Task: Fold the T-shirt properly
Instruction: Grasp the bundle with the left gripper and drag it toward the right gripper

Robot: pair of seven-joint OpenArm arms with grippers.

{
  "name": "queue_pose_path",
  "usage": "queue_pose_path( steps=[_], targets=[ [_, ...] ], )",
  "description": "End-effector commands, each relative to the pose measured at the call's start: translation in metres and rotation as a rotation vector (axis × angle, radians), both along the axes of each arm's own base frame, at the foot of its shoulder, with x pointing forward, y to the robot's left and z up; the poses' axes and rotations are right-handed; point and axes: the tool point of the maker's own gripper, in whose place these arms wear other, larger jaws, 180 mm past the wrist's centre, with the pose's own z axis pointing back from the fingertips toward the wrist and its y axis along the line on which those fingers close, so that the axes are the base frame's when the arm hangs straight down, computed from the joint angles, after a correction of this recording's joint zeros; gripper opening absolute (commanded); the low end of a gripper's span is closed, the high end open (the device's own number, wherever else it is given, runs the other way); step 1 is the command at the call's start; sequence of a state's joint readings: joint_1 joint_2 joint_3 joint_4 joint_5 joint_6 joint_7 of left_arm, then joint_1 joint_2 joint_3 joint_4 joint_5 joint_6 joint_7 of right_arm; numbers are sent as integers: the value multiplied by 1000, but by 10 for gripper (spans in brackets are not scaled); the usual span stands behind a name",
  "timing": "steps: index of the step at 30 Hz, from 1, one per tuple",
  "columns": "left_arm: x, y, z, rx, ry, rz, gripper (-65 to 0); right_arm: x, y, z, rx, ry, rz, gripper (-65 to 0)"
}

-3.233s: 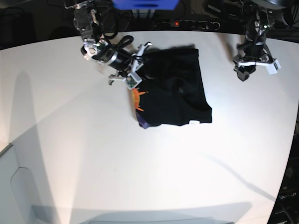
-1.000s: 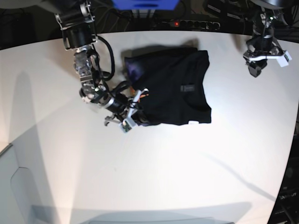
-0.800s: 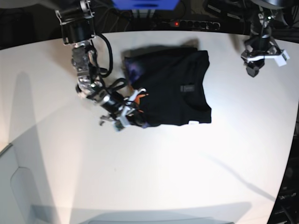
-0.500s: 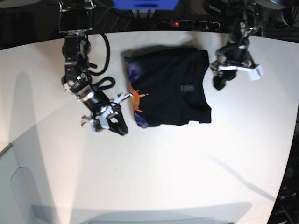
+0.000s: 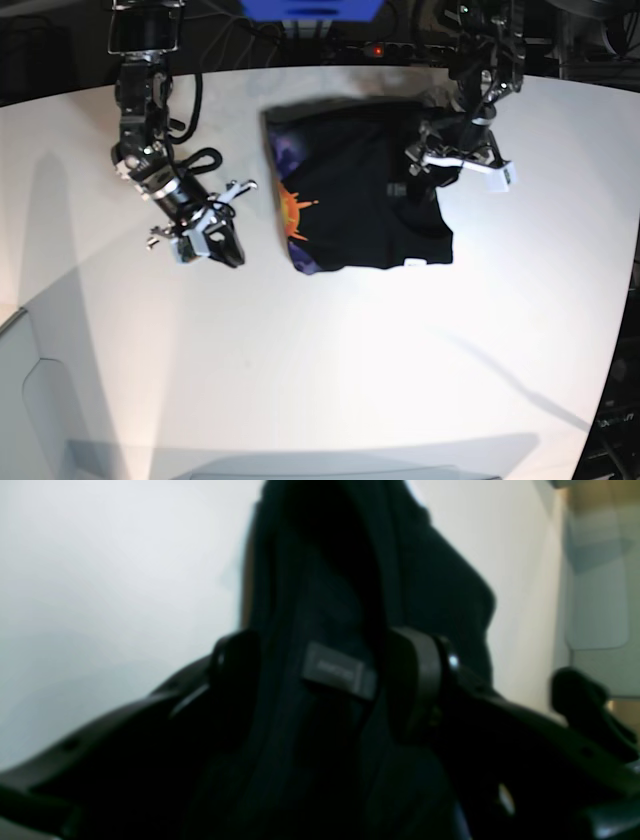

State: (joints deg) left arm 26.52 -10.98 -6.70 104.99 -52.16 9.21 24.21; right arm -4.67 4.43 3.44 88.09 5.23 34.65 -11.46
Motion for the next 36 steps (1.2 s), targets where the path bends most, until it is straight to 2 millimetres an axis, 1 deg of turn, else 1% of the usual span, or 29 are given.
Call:
queue_pose_path(
  steps=[1, 3, 6, 7, 11, 13, 15, 16, 18, 20, 22, 24, 25, 27, 29, 31, 33, 36],
  targets=[
    [4, 2, 7, 0, -24, 9, -268, 5, -3, 14, 21, -49, -5, -612],
    [4, 3, 4, 1, -18, 11, -268, 5, -6, 14, 20, -48, -12, -612],
    [1, 8, -13, 2, 26, 24, -269, 5, -7, 13, 18, -46, -12, -612],
    [3, 8, -14, 0, 25, 29, -269, 5, -7, 13, 18, -46, -12, -612],
    [1, 8, -27, -4, 59, 32, -269, 5, -7, 13, 15, -46, -12, -612],
    [1, 8, -29, -6, 63, 33, -270, 5, -7, 12, 15, -44, -12, -612],
    [7, 4, -27, -10, 52, 22, -273, 4, -6, 12, 16, -43, -12, -612],
    [9, -1, -27, -10, 49, 1, -285, 4, -6, 12, 16, -43, -12, -612],
    [10, -13, -31, -14, 59, -39, -341, 4, -6, 12, 16, -43, -12, -612],
    [12, -18, -38, -4, 73, -72, -411, 4, -8, 12, 10, -42, -11, -612],
    [12, -23, -43, -4, 86, -91, -455, 5, -8, 13, 8, -47, -11, -612],
    [16, -25, -44, -5, 84, -95, -506, 7, -24, 14, -14, -51, -36, -612],
    [16, -26, -44, -6, 82, -99, -545, 8, -29, 14, -15, -52, -49, -612],
    [21, -26, -41, -4, 73, -101, -650, 10, -44, 16, -22, -57, -87, -612],
    [27, -27, -40, 1, 79, -131, -637, 18, -63, 24, -29, -82, -137, -612],
    [39, -33, -38, 18, 98, -212, -650, 21, -87, 29, -37, -94, -201, -612],
    [50, -43, -40, 41, 124, -300, -650, 20, -111, 32, -44, -99, -265, -612],
    [70, -64, -41, 108, 153, -459, -650, 17, -137, 34, -53, -105, -334, -612]
  ],
)
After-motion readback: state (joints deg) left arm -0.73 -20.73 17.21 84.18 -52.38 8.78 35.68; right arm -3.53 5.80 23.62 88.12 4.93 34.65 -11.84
